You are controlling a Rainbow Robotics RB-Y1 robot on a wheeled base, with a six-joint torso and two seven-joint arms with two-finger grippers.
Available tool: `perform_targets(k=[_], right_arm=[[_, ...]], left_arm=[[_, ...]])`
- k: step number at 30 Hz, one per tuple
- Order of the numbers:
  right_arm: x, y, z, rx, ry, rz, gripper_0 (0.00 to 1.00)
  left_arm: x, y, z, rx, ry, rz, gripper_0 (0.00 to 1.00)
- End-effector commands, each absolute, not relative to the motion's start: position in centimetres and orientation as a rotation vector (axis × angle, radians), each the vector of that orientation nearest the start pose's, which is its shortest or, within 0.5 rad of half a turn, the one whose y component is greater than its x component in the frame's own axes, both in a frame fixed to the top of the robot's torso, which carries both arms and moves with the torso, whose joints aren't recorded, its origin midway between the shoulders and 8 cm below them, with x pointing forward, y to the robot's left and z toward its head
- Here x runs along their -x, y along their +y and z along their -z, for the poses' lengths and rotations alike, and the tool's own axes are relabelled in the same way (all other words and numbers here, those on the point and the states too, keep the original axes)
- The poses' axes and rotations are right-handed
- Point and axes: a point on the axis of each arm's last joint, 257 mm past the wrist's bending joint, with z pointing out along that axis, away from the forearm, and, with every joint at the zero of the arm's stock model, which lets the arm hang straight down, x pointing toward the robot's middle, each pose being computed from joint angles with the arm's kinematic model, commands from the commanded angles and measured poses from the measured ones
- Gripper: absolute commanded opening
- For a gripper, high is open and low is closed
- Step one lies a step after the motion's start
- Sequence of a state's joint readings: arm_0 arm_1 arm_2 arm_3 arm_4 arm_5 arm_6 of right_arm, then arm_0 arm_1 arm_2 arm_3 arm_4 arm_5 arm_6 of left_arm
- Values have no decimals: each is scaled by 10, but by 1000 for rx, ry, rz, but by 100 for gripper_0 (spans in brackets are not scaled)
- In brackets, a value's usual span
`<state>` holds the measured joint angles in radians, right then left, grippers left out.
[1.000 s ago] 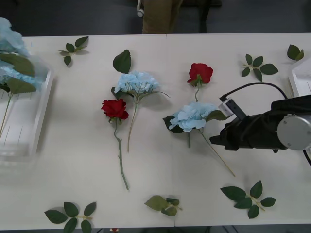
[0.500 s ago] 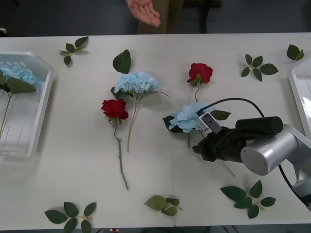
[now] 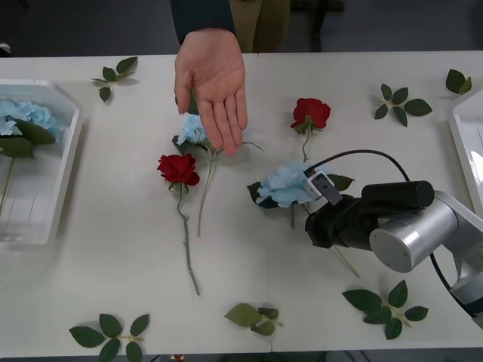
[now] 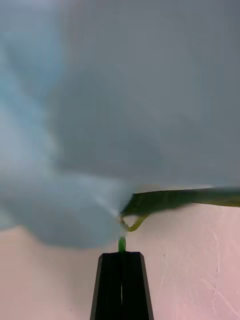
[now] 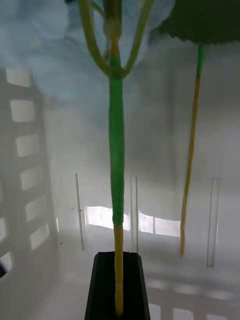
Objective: Place the red flowers into the right box and the blue flowers into the left box. If a person shows an open palm, hand one flower to the person first, then continue sorting.
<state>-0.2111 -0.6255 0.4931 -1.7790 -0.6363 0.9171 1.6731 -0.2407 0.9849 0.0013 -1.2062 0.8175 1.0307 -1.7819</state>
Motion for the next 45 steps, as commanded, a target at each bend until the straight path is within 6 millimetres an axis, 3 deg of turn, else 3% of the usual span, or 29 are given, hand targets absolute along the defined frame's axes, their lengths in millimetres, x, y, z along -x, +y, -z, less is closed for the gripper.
perform_targets(k=[1,6,11,12,13,14,15,16,21,24,28,32,33,34,35,36,42,45], right_arm=[[-467,-128,323,817,2223,-219,0],[-469,-130,317,812,2210,-224,0],[-465,-140,282,838,2199,-199,0],[-463,-143,278,842,2203,-194,0],[-459,-148,269,854,2209,-179,0],[-455,-150,261,862,2213,-176,0],[-449,-154,252,868,2226,-175,0],[-443,-156,243,872,2236,-184,0],[-420,-163,204,866,2244,-235,0],[-413,-163,186,843,2229,-288,0],[-418,-164,196,820,2248,-301,0],[-430,-169,225,787,2282,-310,0],[-432,-170,230,780,2284,-313,18],[-436,-169,232,776,2276,-320,62],[-437,-168,233,777,2268,-326,87],[-436,-166,232,784,2260,-332,100],[-435,-157,209,821,2195,-331,100],[-437,-159,209,832,2192,-312,100]], left_arm=[[-446,584,317,-29,2594,-344,0],[-446,580,327,-27,2592,-352,0],[-446,587,328,-58,2589,-414,1],[-445,588,328,-59,2592,-420,13],[-446,589,327,-68,2589,-429,60],[-446,589,327,-71,2587,-431,82],[-445,589,327,-78,2591,-434,96],[-445,589,326,-80,2590,-433,100],[-441,588,322,-73,2625,-410,100],[-437,579,303,-51,2697,-326,100],[-432,562,264,-116,2762,-268,100],[-438,524,225,-233,2766,-189,100],[-440,516,218,-256,2758,-171,100],[-443,504,207,-286,2740,-143,100],[-445,496,199,-302,2728,-119,100],[-445,489,190,-312,2715,-89,100],[-439,446,168,-436,2685,59,100],[-439,408,165,-526,2644,175,100]])
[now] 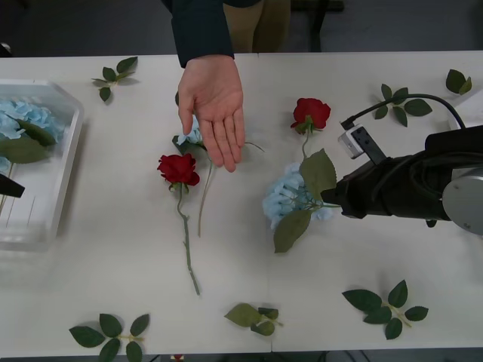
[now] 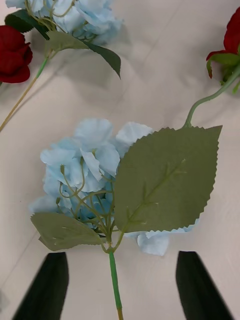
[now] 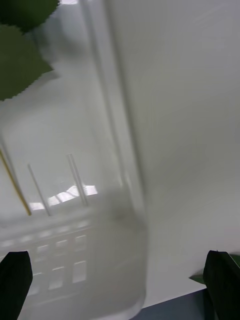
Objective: Place the red flowers into the right box and the blue flowers into the left box. If a person shows an open palm, hand one flower to the person first, then continue sorting.
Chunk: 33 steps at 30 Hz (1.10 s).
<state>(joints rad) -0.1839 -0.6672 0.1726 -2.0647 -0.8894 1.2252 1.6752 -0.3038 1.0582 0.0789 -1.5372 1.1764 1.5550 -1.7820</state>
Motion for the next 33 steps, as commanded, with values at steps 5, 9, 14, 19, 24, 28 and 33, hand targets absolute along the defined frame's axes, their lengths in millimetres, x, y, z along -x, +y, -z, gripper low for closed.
perform_targets(k=[5,9,14,19,24,28,33], right_arm=[[-437,-168,229,909,2214,-201,100],[-433,-177,249,1001,2230,-89,100],[-428,-185,270,1110,2230,50,100],[-429,-181,275,1138,2218,91,100],[-432,-181,282,1128,2232,97,100],[-435,-192,292,1133,2248,144,100],[-439,-212,303,1125,2279,205,100]], left_arm=[[-443,335,160,-679,2524,446,100],[-449,284,166,-883,2391,534,100],[-463,235,170,-1104,2187,530,100],[-472,217,178,-1215,2094,472,100],[-489,212,187,-1331,1983,328,100],[-495,212,185,-1398,1914,268,100],[-494,212,185,-1400,1912,269,100]])
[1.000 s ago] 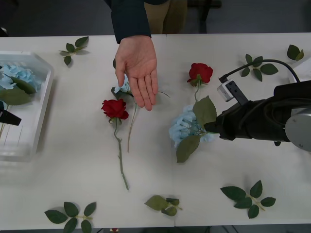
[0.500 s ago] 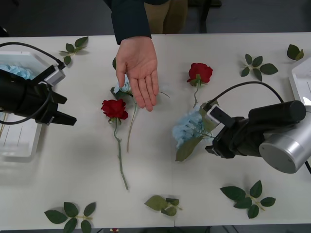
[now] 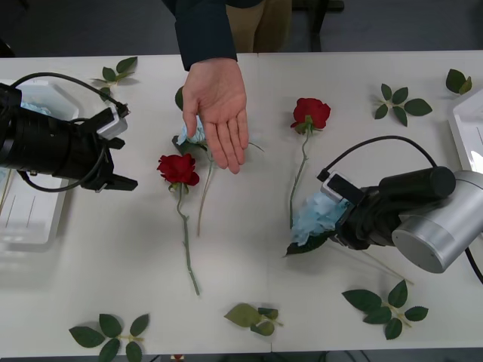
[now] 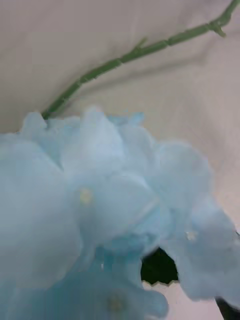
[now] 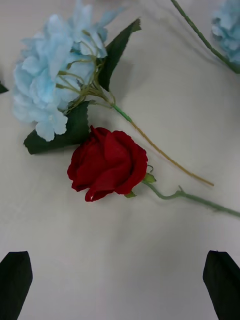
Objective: Place the red flowers into the right box and the blue flowers into the left box. If a person shows an open palm, hand one flower to the person first, then continue sorting.
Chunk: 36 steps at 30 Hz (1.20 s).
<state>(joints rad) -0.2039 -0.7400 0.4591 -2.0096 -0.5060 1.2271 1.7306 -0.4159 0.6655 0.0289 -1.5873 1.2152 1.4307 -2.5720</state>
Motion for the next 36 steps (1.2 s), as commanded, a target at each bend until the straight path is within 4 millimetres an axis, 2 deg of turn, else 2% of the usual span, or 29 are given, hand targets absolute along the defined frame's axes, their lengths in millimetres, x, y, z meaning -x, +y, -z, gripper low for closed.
perform_targets(k=[1,6,10,14,21,27,34,36], right_arm=[[-439,-215,305,1124,2287,209,100],[-427,-244,319,1116,2333,245,100],[-415,-253,331,1095,2333,214,100],[-402,-246,345,1055,2332,133,100],[-385,-213,360,998,2343,-39,100],[-394,-191,361,978,2309,-90,100],[-413,-182,376,946,2302,-108,100],[-414,-181,377,952,2297,-108,92]], left_arm=[[-494,211,185,-1401,1909,270,100],[-494,212,185,-1400,1911,269,100],[-494,212,185,-1403,1910,269,100],[-493,212,185,-1404,1912,274,100],[-492,212,186,-1406,1914,278,100],[-491,211,187,-1406,1916,284,100],[-491,211,187,-1406,1916,282,100],[-491,211,187,-1406,1916,282,100]])
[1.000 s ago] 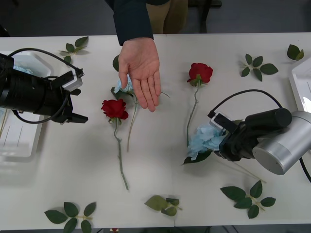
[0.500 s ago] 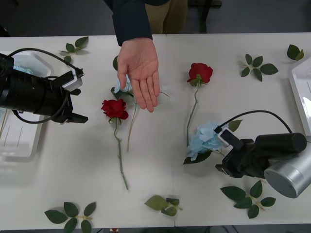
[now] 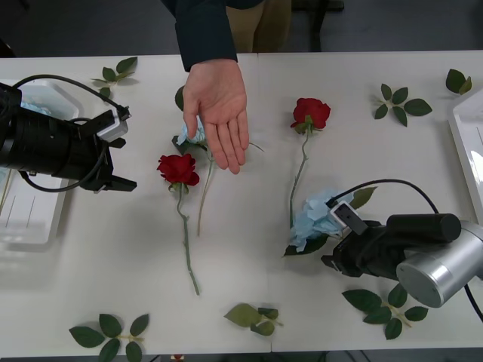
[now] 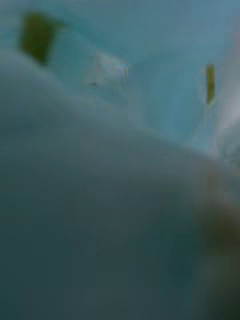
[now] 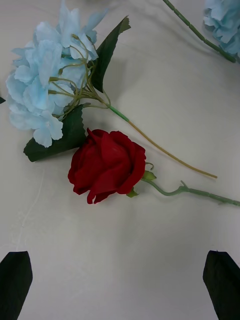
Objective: Place the red flowers into the right box and the blue flowers into the left box. If a person shows an open palm, hand one flower to the person first, then continue sorting.
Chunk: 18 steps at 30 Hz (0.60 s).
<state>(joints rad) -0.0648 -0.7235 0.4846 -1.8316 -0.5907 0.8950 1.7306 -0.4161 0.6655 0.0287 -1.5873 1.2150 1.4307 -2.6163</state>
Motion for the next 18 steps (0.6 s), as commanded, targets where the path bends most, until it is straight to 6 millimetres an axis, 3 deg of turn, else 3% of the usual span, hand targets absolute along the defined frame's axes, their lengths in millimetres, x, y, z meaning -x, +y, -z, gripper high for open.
perform_targets(k=[1,2,3,6,14,18], right_arm=[[-414,-181,376,953,2296,-107,78],[-413,-181,377,953,2298,-109,70],[-414,-182,377,952,2298,-106,45],[-415,-181,376,950,2297,-109,0],[-418,-187,372,942,2294,-99,0],[-421,-196,354,931,2275,-94,0]], left_arm=[[-491,211,187,-1407,1916,283,100],[-491,211,186,-1405,1914,285,100],[-491,211,186,-1406,1916,284,100],[-491,210,187,-1405,1916,287,100],[-491,211,186,-1404,1916,286,100],[-491,211,187,-1403,1918,285,100]])
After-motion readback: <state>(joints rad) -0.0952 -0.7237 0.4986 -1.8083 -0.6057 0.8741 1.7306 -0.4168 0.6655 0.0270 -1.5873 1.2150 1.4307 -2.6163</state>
